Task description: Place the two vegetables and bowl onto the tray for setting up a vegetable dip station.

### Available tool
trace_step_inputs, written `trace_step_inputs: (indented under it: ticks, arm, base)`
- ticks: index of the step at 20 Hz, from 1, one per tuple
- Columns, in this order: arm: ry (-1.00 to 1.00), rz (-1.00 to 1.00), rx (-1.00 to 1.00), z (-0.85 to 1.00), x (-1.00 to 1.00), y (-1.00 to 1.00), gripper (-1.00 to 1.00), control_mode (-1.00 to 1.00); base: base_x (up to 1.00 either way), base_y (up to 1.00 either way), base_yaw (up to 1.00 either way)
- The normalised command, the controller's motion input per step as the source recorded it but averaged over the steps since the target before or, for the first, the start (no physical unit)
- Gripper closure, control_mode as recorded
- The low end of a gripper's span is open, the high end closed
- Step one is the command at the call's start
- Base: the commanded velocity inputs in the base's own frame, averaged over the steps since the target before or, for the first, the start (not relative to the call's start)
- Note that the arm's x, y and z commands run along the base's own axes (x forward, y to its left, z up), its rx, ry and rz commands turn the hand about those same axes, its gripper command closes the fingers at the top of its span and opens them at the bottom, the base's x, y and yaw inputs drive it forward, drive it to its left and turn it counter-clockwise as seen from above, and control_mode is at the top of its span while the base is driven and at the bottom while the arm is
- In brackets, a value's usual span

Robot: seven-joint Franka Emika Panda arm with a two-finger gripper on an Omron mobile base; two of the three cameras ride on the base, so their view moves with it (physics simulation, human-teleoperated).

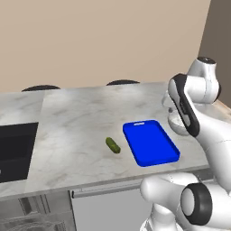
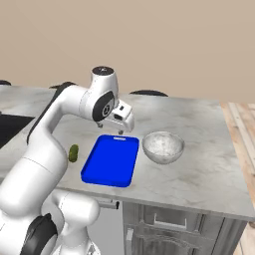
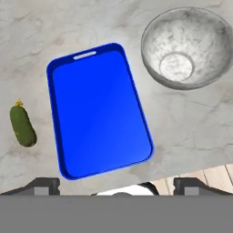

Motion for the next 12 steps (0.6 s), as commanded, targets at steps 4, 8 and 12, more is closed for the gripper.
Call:
trace_step_inputs:
  ticks: [4, 8, 12]
  arm:
    - [0.02, -0.31, 0.02, -0.07, 0.0, -0.26, -1.0, -1.0]
    - [0.08, -0.33, 0.04, -0.03, 0.01, -0.25, -1.0, -1.0]
    - [0.11, -0.27, 0.04, -0.04, 0.01, -0.27, -1.0, -1.0]
  base:
    - [0.0, 0.0, 0.0]
    - [0.0, 0.0, 0.0]
    - [0.0, 0.0, 0.0]
